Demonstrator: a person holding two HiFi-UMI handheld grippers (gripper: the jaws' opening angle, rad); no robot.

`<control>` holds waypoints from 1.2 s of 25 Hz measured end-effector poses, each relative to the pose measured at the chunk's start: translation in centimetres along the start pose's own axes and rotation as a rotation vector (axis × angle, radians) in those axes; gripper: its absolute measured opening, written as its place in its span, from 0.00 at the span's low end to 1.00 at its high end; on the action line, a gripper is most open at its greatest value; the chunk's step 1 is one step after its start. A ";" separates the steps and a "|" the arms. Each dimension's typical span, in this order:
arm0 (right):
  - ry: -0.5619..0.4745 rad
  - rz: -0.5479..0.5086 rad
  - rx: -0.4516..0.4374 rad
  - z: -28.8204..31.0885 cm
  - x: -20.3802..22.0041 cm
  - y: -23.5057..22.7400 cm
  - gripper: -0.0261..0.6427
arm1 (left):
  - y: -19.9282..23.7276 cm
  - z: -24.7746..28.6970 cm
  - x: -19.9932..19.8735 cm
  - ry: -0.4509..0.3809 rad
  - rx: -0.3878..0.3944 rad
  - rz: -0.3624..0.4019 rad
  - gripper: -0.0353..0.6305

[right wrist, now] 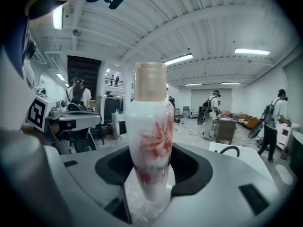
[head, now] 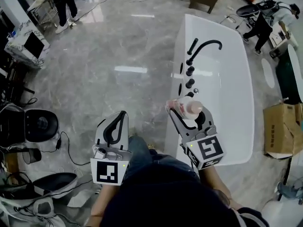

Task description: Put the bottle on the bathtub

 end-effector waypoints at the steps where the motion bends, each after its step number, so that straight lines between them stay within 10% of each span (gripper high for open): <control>1: 0.005 0.016 0.039 -0.5 0.4 -1.2 0.40 | -0.7 0.9 0.0 0.000 0.035 0.003 0.09; 30: 0.033 0.283 0.853 -2.9 3.4 -12.9 0.40 | -8.0 25.7 -0.7 -0.087 0.960 0.060 0.09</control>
Point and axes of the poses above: the fingertips, and each gripper's own axes: z forward along the fingers, y to its left, x out of its underside, the point moved 2 cm from there along -z, backward along the fingers, and after that the axes turned 5 degrees about z, right-handed, at the moved point
